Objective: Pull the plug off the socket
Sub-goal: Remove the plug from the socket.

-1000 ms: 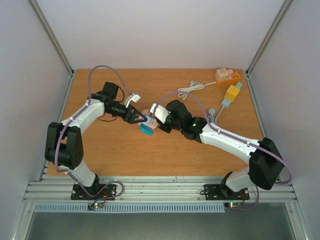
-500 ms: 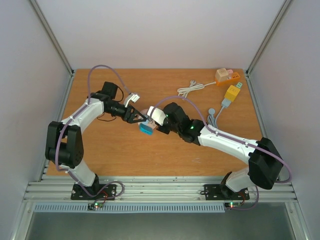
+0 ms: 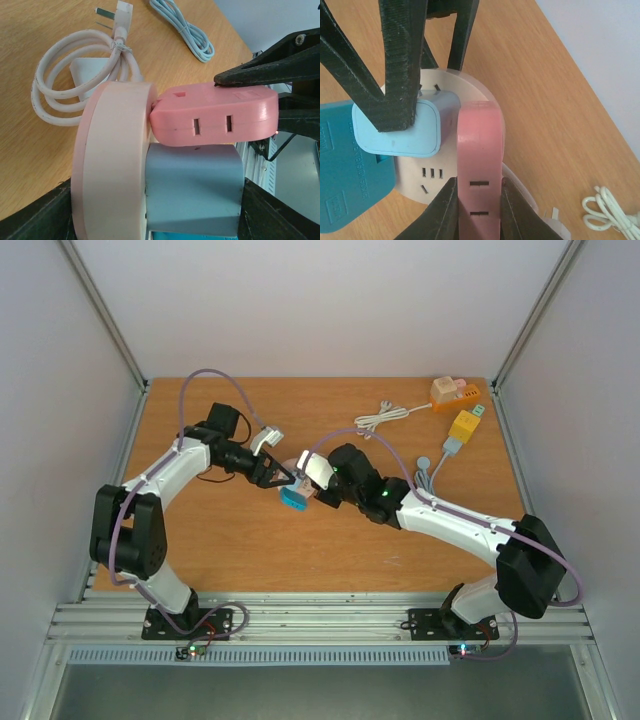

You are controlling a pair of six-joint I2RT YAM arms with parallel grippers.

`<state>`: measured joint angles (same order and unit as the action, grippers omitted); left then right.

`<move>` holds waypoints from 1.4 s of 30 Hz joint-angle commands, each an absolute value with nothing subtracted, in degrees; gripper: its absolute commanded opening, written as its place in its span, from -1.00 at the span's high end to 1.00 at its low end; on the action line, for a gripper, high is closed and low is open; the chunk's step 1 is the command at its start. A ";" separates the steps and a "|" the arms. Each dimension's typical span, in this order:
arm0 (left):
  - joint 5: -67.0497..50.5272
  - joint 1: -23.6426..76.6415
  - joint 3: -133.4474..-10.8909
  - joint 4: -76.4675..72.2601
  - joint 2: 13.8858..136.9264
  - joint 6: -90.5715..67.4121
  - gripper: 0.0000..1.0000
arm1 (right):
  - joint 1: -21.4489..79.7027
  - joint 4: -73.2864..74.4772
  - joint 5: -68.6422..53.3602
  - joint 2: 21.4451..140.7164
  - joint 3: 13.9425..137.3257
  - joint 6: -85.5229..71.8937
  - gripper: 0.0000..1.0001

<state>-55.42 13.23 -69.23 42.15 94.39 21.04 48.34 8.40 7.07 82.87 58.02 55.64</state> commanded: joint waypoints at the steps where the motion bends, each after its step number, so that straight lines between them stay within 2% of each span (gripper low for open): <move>1: -52.25 12.83 -68.59 40.86 92.38 21.40 1.00 | 45.63 8.90 6.56 79.55 60.52 52.58 0.98; 15: -57.77 10.11 -70.13 42.70 94.87 20.39 0.99 | 44.77 6.23 7.76 78.83 58.72 54.93 0.98; 34: -49.04 12.57 -69.54 41.05 93.52 19.86 1.00 | 46.80 11.87 11.54 81.65 64.94 55.72 0.98; 42: -55.16 11.12 -70.25 42.34 94.38 20.02 0.99 | 46.85 8.60 11.75 80.18 61.56 56.92 0.98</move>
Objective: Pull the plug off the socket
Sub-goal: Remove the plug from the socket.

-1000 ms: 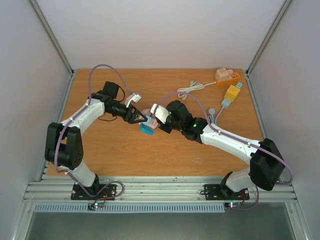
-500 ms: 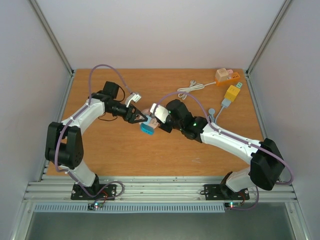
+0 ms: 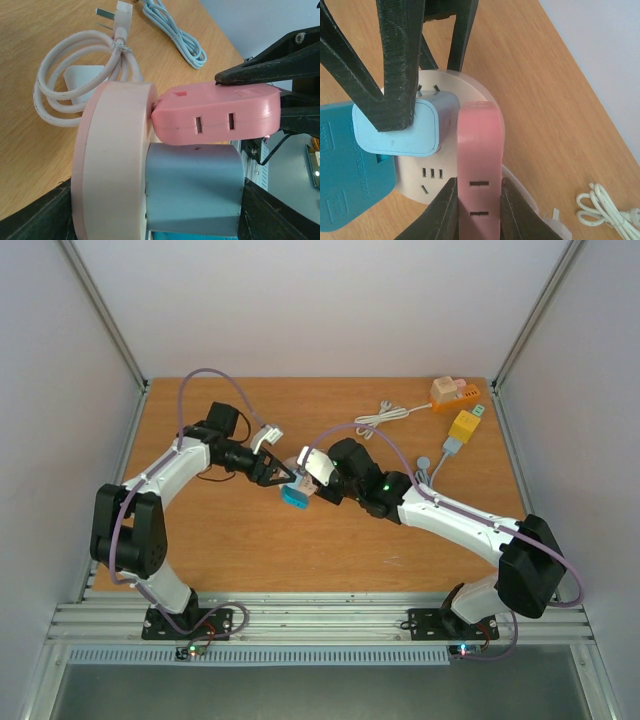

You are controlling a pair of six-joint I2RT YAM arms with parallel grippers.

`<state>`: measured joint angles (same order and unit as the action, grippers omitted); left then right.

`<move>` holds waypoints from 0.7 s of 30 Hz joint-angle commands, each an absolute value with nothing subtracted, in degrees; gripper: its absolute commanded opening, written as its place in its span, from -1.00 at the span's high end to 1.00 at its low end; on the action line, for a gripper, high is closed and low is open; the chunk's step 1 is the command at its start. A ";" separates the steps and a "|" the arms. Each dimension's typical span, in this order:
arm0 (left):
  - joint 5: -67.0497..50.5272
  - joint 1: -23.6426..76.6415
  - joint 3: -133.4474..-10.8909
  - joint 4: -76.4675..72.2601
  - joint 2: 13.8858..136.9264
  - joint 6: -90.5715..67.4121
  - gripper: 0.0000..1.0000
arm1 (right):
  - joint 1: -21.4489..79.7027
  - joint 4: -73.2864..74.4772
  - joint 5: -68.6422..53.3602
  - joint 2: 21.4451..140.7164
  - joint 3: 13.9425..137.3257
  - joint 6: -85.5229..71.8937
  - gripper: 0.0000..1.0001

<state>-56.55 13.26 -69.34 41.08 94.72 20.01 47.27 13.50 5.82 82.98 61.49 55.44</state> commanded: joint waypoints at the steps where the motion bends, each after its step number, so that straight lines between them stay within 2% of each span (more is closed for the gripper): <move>1: -55.86 10.89 -70.31 42.53 94.54 20.03 0.99 | 46.83 8.29 11.77 80.03 61.37 57.03 0.98; 9: -57.06 9.67 -70.45 42.84 94.91 20.13 0.99 | 46.63 8.04 11.68 79.82 61.17 56.95 0.98; 21: -45.78 12.35 -69.37 39.70 93.49 18.71 0.99 | 47.10 12.27 12.38 81.30 65.39 54.60 0.98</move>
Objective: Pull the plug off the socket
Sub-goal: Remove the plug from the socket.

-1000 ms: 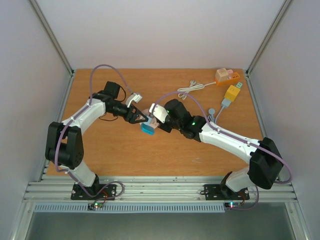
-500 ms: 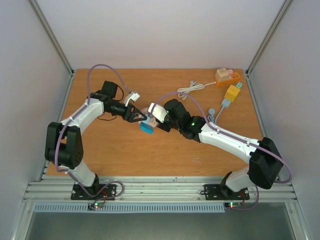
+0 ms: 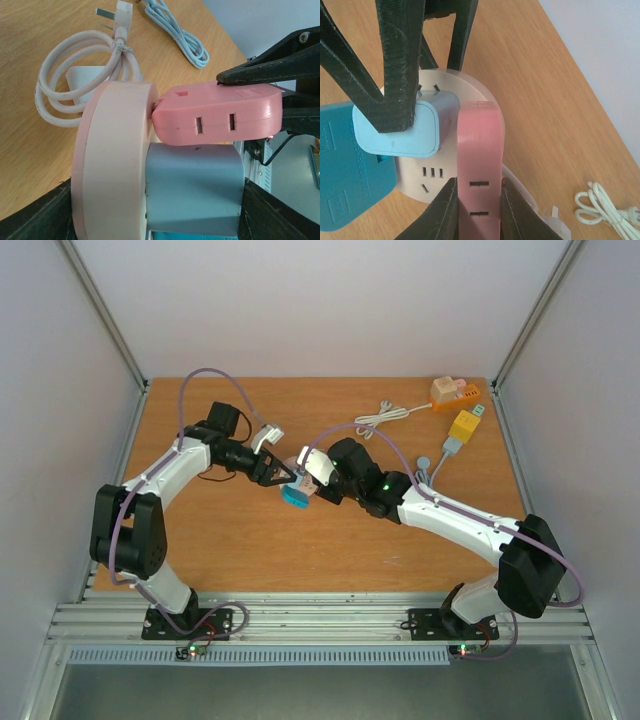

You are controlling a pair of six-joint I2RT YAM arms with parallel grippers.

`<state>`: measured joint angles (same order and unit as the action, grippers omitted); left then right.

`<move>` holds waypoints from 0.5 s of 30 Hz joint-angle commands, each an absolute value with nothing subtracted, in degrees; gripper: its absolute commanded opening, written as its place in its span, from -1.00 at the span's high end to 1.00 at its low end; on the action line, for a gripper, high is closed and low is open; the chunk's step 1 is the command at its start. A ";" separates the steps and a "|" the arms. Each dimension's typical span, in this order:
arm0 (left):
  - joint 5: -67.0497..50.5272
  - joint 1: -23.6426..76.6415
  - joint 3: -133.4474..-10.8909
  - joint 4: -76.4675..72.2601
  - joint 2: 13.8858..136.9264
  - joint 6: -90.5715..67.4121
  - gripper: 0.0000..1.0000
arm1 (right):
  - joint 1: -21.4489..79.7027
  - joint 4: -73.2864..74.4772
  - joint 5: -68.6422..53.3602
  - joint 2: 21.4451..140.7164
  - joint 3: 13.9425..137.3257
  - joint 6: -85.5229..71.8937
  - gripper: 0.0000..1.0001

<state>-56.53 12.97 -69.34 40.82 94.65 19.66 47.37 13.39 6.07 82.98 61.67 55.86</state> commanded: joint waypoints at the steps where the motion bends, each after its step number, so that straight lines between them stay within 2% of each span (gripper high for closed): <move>1: -45.73 12.50 -69.35 39.67 93.38 18.72 0.99 | 47.11 12.18 12.47 81.22 65.32 54.58 0.98; 15: -53.09 9.93 -70.66 41.49 95.57 18.62 0.99 | 46.16 7.48 12.18 78.54 61.31 56.16 0.98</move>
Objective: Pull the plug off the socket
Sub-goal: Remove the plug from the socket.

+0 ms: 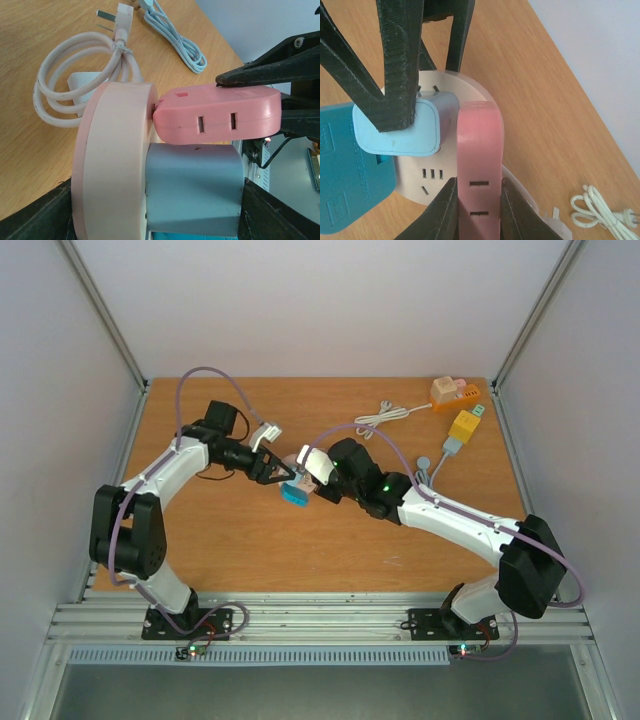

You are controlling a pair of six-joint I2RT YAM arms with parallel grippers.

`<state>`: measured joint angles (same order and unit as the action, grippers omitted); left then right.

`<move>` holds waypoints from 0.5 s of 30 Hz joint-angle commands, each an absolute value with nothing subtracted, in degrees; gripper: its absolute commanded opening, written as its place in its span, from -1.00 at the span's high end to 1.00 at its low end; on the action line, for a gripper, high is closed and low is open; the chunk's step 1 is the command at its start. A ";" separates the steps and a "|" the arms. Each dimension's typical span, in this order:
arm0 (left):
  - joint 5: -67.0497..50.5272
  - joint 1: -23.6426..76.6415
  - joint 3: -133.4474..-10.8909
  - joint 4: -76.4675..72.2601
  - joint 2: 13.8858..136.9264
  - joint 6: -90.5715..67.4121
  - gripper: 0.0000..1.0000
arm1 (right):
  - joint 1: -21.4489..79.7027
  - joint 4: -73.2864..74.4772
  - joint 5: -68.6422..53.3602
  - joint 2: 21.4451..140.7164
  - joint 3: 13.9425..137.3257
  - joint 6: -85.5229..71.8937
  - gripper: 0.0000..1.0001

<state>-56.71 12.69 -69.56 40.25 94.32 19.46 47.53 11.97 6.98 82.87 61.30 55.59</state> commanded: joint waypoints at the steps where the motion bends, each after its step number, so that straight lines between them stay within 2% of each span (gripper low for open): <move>1: -53.45 9.71 -70.69 41.63 95.83 18.56 0.99 | 46.08 7.40 12.07 78.50 61.20 56.16 0.98; 15: -52.50 8.88 -71.30 42.48 97.08 18.33 0.99 | 45.09 7.31 10.36 77.15 60.54 55.53 0.97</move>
<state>-60.14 11.53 -70.43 41.52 95.90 19.49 47.00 9.47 5.80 81.71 59.51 55.72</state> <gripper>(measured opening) 0.737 0.191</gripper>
